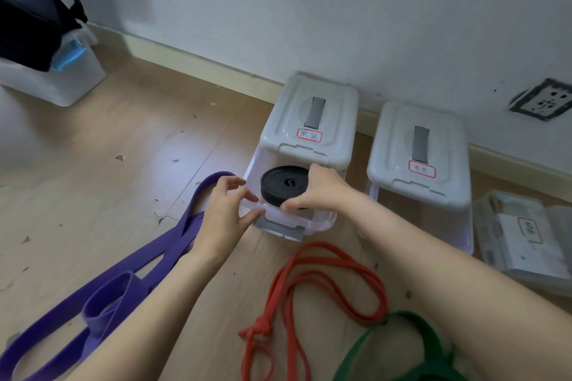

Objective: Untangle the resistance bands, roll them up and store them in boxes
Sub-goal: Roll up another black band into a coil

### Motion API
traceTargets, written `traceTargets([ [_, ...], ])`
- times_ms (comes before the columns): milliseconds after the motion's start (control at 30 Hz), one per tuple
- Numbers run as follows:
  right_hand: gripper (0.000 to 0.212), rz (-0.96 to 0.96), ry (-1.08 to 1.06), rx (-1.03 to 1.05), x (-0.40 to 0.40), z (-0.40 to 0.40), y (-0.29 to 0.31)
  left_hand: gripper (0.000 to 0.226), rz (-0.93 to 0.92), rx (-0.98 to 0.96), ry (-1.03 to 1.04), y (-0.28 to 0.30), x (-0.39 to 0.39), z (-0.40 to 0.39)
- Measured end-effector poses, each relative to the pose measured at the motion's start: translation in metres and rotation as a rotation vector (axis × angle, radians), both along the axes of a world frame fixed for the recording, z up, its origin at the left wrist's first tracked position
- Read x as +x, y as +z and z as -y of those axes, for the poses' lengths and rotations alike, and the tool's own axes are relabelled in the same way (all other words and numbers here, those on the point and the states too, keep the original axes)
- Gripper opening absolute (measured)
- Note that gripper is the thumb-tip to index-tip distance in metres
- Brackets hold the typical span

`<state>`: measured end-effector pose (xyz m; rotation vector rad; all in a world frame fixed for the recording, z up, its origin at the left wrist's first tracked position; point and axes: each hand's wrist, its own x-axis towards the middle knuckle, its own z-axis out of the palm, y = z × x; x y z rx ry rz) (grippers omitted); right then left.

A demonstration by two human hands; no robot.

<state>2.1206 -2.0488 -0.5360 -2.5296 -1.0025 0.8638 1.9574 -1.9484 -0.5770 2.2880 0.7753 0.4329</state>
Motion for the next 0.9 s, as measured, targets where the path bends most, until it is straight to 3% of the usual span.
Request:
traceTargets([
  [233, 0.103, 0.035, -0.308, -0.165, -0.012, -0.028, -0.052, 0.018, 0.003, -0.014, -0.025, -0.001, 0.001, -0.005],
  [367, 0.109, 0.027, -0.202, -0.260, -0.013, -0.033, -0.067, 0.017, 0.024, -0.009, -0.038, -0.005, 0.000, -0.005],
  [567, 0.085, -0.054, -0.138, -0.299, -0.009, -0.030, -0.061, 0.018, 0.036, -0.018, -0.031, -0.006, 0.000, -0.004],
  [700, 0.055, -0.094, -0.172, -0.145, -0.016, -0.017, -0.034, 0.019, -0.005, -0.033, -0.007, 0.001, 0.000, 0.001],
  [800, 0.046, -0.058, -0.151, -0.023, -0.029, 0.010, -0.005, 0.029, -0.096, 0.056, 0.010, 0.014, -0.001, 0.017],
  [900, 0.037, -0.031, -0.161, 0.096, -0.041, 0.059, 0.020, 0.030, -0.032, 0.100, 0.096, 0.029, -0.008, 0.056],
])
